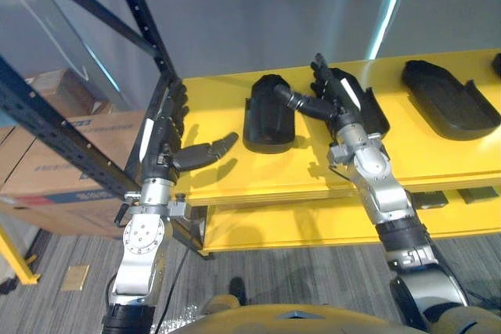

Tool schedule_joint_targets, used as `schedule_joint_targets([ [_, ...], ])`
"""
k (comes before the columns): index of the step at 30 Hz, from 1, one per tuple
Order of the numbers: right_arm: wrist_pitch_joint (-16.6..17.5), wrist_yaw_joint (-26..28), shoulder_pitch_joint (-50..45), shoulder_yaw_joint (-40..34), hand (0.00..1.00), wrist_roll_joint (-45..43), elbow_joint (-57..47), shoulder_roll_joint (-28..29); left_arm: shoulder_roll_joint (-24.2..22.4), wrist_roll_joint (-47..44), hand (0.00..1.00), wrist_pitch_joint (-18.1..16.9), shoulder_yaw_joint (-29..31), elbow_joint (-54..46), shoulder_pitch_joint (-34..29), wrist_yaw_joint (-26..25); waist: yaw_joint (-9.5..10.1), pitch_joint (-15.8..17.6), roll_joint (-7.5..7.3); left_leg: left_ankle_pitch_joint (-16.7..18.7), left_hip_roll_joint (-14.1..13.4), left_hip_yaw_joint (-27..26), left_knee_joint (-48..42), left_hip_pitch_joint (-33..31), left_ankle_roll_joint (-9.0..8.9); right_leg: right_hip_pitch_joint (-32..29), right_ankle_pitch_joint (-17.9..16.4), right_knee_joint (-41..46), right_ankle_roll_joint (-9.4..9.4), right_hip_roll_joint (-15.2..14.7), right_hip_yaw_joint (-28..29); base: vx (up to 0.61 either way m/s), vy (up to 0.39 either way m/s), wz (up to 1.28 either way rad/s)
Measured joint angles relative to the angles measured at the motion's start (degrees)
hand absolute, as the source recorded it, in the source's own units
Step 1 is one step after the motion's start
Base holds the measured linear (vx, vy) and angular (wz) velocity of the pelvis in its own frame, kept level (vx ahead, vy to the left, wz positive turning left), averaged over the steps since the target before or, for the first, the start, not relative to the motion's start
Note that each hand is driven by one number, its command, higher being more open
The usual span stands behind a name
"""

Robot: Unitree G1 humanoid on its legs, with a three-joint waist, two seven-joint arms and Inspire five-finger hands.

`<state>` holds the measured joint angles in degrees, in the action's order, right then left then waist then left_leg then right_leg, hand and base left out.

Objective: Walk over and take three plastic housings, then place them on the shelf

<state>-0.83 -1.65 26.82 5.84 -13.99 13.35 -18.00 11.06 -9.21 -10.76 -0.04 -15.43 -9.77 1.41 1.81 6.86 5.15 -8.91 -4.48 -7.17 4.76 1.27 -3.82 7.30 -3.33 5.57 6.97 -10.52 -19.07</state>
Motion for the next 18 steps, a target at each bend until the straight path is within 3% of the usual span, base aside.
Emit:
schedule_joint_targets([
  [7, 0.0, -6.3, 10.0, -5.2, 1.00, 0.2, 17.1, -0.2, -0.1, -8.8, 1.00, 2.1, -2.6, -1.0, -2.5, 7.9, 2.82, 0.3, -0.19, -1.2, 0.1, 2.6, 0.0, -1.0, 0.10, 0.2, 0.1, 0.3, -0.23, 0.1, -2.2, -0.04, -0.005, 0.18],
  [15, -0.1, -4.5, 17.1, -5.1, 1.00, 1.6, 25.0, -3.0, 0.1, -11.7, 1.00, 2.3, -6.4, -1.0, -4.2, 10.9, 4.14, 2.1, 0.14, -1.5, -0.3, 3.7, 0.0, -2.1, -0.37, -0.3, -0.1, 0.6, -0.42, 0.5, -3.0, -0.02, -0.019, 0.06],
  [18, -1.2, -1.5, 21.0, -3.9, 1.00, 2.3, 29.1, -4.6, 0.2, -13.2, 1.00, 2.3, -8.8, -1.0, -4.2, 11.0, 4.73, 2.3, 0.32, -1.7, -0.3, 3.8, 0.0, -2.1, -0.15, -0.3, -0.1, 0.6, -0.52, 0.5, -3.0, 0.00, 0.000, 0.00],
])
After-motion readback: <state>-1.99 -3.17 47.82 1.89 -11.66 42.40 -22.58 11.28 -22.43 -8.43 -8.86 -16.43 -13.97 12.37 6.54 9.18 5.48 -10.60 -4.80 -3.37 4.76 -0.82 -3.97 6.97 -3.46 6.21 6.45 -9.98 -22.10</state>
